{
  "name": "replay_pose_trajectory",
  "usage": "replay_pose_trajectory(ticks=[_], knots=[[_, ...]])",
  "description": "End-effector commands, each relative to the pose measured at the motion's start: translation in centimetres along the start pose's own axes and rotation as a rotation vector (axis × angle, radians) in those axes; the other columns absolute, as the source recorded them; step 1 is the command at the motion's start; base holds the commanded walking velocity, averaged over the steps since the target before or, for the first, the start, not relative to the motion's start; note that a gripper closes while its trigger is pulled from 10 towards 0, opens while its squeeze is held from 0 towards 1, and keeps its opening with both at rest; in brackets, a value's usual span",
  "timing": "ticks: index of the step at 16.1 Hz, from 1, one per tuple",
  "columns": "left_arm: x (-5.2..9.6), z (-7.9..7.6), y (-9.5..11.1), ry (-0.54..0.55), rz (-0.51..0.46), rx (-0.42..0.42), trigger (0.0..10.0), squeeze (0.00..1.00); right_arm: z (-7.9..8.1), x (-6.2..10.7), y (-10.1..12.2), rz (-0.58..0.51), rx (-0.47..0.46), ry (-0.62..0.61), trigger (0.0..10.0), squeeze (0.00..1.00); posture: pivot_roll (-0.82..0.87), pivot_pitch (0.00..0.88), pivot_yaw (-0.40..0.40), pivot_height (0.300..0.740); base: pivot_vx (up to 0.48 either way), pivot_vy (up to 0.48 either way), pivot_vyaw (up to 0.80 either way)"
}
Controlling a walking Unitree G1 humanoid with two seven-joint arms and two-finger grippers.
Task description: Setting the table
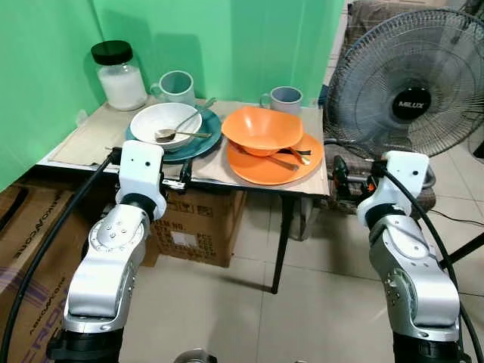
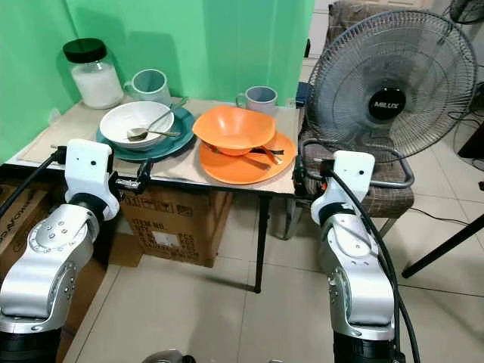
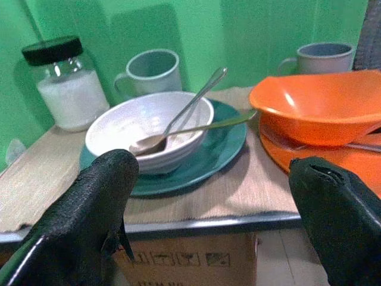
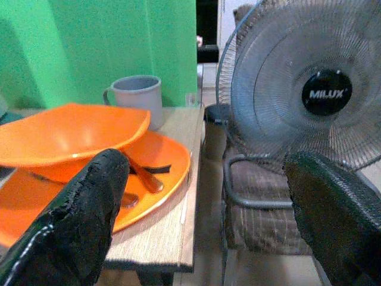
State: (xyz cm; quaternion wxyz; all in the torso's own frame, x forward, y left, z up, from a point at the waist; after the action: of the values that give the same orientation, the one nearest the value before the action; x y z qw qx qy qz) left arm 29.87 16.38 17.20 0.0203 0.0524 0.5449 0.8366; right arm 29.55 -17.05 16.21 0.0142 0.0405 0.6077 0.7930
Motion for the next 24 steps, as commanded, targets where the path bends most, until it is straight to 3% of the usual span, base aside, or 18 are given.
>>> replay_pose_trajectory(ticks=[1,6,10,14,16,19,24], knots=[[-0.1,0.1,0.4,0.005,-0.016,-0.031,10.0,1.00,0.3,-0.1,0.7,-0.051,-0.016,0.034,10.0,1.00,0.07,0.000,0.020,0.740,0.000,0.000,0.00],[-0.1,-0.1,0.5,-0.017,-0.037,-0.052,10.0,1.00,1.4,-0.2,0.6,-0.023,0.068,0.100,10.0,1.00,0.07,0.000,0.018,0.740,0.000,0.000,0.00],[0.0,-0.2,0.5,-0.046,-0.039,-0.040,10.0,1.00,1.2,0.1,-0.3,0.006,0.007,0.091,10.0,1.00,0.07,0.000,0.026,0.740,0.227,0.000,0.25],[-0.1,-0.2,0.5,-0.051,-0.037,-0.041,10.0,1.00,1.0,-0.2,0.5,-0.051,0.108,0.079,10.0,1.00,0.07,0.000,0.030,0.740,0.324,0.000,0.80],[0.0,-0.1,0.4,-0.049,-0.026,-0.041,10.0,1.00,0.8,-0.3,0.9,-0.087,0.107,0.060,10.0,1.00,0.08,0.000,0.029,0.740,0.326,0.000,0.00],[0.1,-0.1,0.2,-0.046,-0.016,-0.043,10.0,1.00,0.7,-0.5,0.4,-0.029,0.078,0.029,10.0,1.00,0.08,0.000,0.028,0.740,0.330,0.000,0.00],[0.1,-0.3,0.2,-0.061,-0.012,-0.052,10.0,1.00,0.6,-0.4,0.5,-0.036,0.059,0.033,10.0,1.00,0.07,0.000,0.031,0.740,0.318,0.000,0.00]])
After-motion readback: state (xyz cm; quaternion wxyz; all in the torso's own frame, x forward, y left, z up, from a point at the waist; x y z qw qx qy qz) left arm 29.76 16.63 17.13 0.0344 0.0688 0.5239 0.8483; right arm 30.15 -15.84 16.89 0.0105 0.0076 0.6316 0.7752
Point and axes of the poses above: a point about 5 cm out from each wrist's last joint towards the gripper, its own x axis pointing back from the gripper into the wrist, its own y axis along the axis of the wrist's last joint, z = x × y, the point moved 2 cm from there along -x, pointing out of the wrist towards the gripper, and after that the axes turned 13 degrees about -x, right-handed, at the moved point
